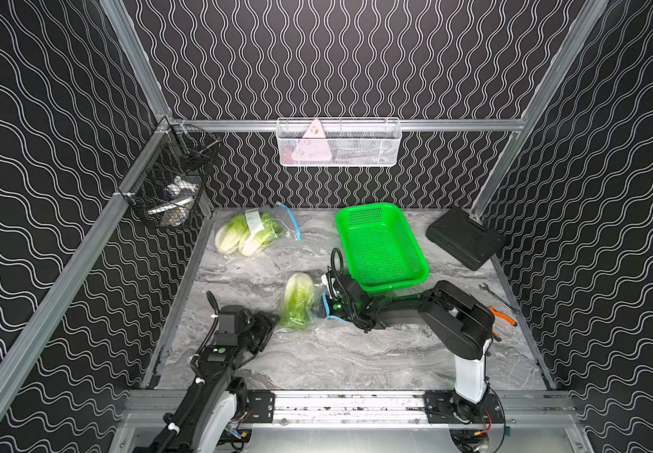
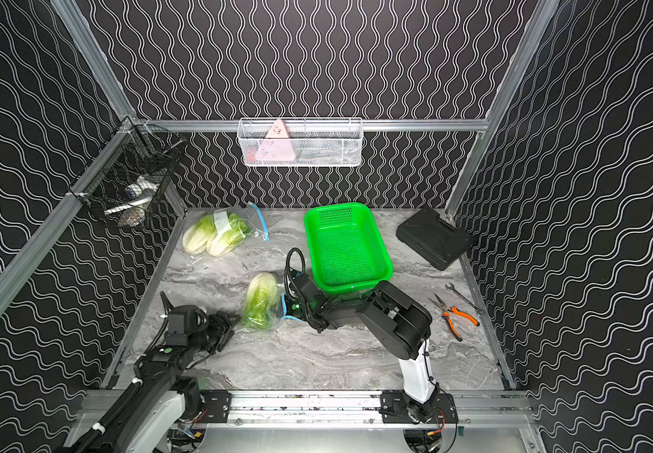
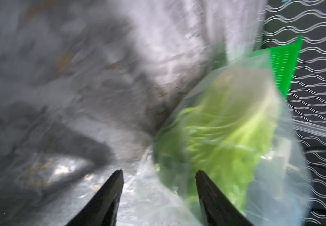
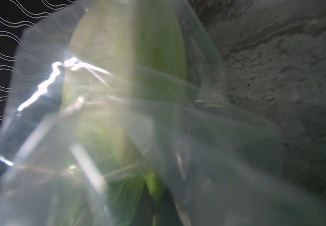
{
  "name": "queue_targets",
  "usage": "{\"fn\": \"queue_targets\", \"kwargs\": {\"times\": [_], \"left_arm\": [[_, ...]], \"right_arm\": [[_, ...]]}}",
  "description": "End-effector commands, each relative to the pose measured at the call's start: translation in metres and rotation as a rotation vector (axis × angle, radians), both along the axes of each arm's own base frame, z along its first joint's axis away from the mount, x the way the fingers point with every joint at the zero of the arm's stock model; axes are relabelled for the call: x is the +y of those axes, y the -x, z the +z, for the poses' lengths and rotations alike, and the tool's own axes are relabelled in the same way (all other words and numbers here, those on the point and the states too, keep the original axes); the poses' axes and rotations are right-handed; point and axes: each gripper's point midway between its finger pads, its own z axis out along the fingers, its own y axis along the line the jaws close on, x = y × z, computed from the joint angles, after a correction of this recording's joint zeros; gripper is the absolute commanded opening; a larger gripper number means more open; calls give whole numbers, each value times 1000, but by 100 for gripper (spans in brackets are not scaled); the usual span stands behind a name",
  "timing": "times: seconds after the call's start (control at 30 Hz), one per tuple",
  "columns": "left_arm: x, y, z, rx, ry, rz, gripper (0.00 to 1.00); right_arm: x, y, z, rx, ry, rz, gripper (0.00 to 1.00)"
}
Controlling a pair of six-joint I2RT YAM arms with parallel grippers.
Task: Open the zip-top bag and take out the chinese cabbages
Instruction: Pick up the Chinese cabbage from the zipper food storage bag.
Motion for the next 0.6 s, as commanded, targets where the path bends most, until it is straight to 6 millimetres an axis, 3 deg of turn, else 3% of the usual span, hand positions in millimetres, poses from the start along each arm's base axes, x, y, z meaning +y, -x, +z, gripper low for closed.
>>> {"fn": "queue_targets", "kwargs": {"times": [0.0, 0.3, 0.4, 0.57], "left_arm": [[-4, -9, 10, -43, 62, 26, 55], [-2, -21, 6, -55, 72, 42, 23], [-2, -25, 6, -55, 62, 33, 0], [2, -28, 14, -73, 19, 31, 0]], "right_arm": [[0, -3, -3, 10, 2, -25, 0], [-1, 1, 0, 17, -27, -20, 0], [-1, 2, 1, 15, -24, -15, 0], [-5, 1, 3, 3, -14, -23, 0]]}}
